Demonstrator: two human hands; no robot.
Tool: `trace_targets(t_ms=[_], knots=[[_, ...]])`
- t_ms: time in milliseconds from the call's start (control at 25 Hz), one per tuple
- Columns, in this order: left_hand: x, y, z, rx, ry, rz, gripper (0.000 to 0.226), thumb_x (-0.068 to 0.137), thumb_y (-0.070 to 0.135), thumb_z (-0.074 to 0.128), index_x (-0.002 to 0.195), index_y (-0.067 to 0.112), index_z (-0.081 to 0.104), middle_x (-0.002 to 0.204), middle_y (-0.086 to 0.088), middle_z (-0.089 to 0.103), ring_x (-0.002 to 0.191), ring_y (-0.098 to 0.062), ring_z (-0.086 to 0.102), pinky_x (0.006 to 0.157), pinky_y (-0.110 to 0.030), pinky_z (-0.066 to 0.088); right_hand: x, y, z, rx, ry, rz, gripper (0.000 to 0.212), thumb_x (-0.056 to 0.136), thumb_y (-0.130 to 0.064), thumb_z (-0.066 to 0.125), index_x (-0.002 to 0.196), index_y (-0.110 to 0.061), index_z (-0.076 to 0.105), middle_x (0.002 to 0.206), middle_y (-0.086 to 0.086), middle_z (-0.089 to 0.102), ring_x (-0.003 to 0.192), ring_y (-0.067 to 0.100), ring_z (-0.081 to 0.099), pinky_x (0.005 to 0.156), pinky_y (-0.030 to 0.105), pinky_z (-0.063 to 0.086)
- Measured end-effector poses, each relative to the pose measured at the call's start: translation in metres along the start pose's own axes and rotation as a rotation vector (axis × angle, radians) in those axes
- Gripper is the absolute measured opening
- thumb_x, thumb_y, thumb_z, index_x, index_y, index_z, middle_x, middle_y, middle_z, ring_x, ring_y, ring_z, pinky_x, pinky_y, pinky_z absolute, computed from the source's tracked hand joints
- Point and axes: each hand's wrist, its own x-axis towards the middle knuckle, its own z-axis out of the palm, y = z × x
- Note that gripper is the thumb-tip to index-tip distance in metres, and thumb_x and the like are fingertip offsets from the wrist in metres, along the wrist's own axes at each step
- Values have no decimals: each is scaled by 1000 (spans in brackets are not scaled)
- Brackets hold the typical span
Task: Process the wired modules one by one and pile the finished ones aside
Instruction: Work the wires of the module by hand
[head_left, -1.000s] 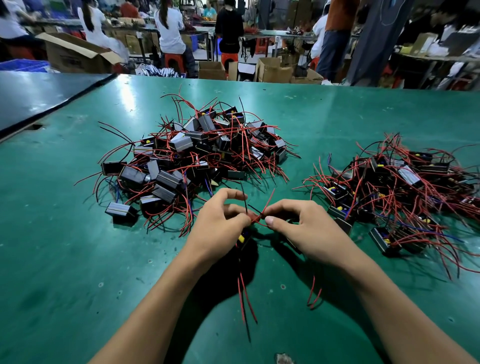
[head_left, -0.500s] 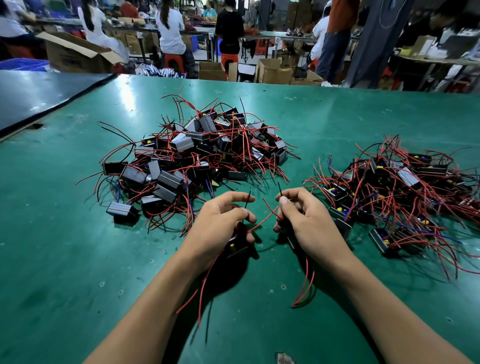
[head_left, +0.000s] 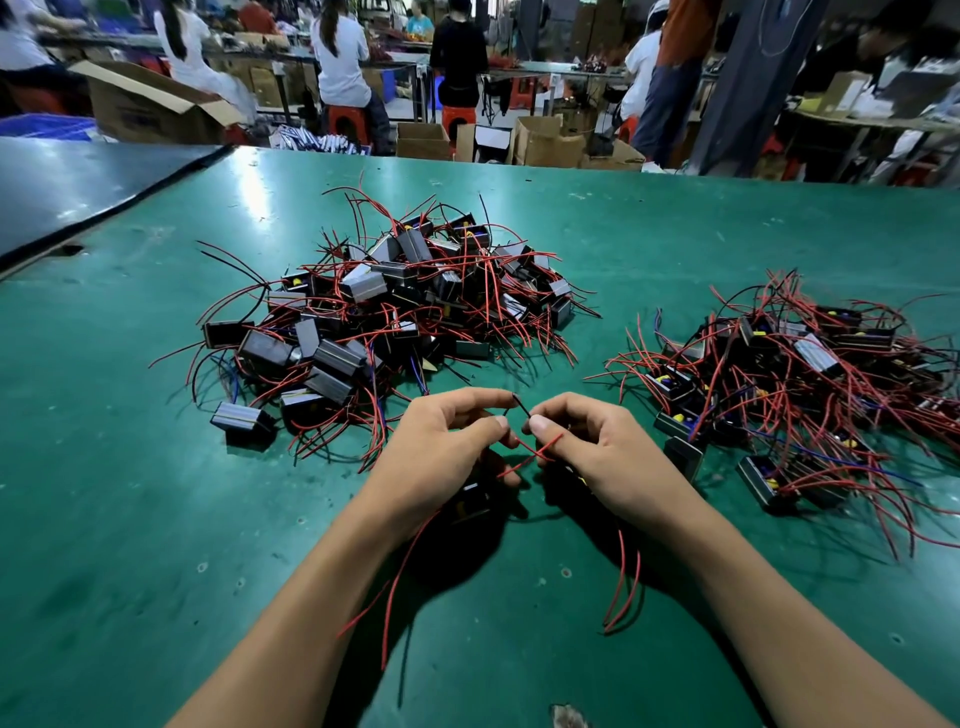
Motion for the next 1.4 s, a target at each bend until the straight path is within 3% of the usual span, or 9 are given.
trace_targets(t_ms=[200, 320, 600, 760, 880, 1040, 1200, 1400], knots=[[2, -2, 1, 44, 38, 59, 15, 92, 9, 65, 97, 19, 75, 73, -9, 71, 53, -23, 63, 53, -37, 59, 0, 0, 3, 30, -7, 21, 11, 99, -20, 60, 95, -13, 68, 66, -4, 66, 61, 4, 64, 56, 20, 50], [2, -3, 1, 111, 68, 132, 6, 88, 17, 72, 88, 21, 77, 67, -6, 68, 53, -20, 60, 54, -41, 55, -1, -1, 3, 93, -32, 49, 12, 100, -18, 59, 94, -10, 67, 66, 1, 68, 54, 14, 63, 50, 23, 50], [0, -3, 2, 150, 149, 189, 2, 85, 18, 75, 86, 19, 77, 74, -11, 70, 53, -20, 60, 51, -46, 54, -2, -4, 2, 126, -71, 33, 12, 100, -14, 57, 93, -8, 65, 67, 0, 68, 59, 21, 62, 53, 26, 53], [-2, -3, 2, 185, 155, 214, 3, 86, 20, 75, 83, 21, 75, 61, -2, 65, 44, -18, 57, 46, -33, 49, -3, -3, 1, 133, -80, 34, 14, 100, -15, 58, 94, -5, 65, 69, 2, 70, 58, 20, 62, 53, 24, 52], [-2, -3, 2, 240, 180, 243, 7, 85, 19, 74, 79, 21, 75, 58, 3, 65, 42, -13, 55, 44, -23, 45, -4, -2, 3, 49, -64, -4, 12, 99, -18, 61, 93, -12, 69, 73, 3, 73, 64, 12, 66, 63, 22, 51], [-2, -2, 1, 335, 188, 292, 6, 85, 22, 76, 78, 22, 76, 60, 4, 67, 50, -8, 52, 50, -27, 43, -2, -3, 4, 20, 80, -127, 11, 91, -23, 72, 102, -26, 73, 87, 4, 74, 79, 24, 71, 77, 37, 59], [-5, 0, 2, 357, 130, 303, 7, 86, 22, 74, 80, 20, 77, 54, -3, 59, 48, -11, 45, 48, -28, 38, -3, -4, 5, -74, 136, -244, 5, 90, -22, 73, 91, -27, 75, 79, -9, 74, 70, 9, 67, 72, 20, 52], [-6, 2, 3, 404, 74, 312, 7, 88, 18, 72, 83, 20, 77, 57, -8, 60, 50, -11, 44, 50, -26, 36, -2, -6, 0, -35, 125, -184, 11, 93, -20, 71, 82, -19, 71, 66, -6, 67, 61, 8, 60, 63, 17, 47]])
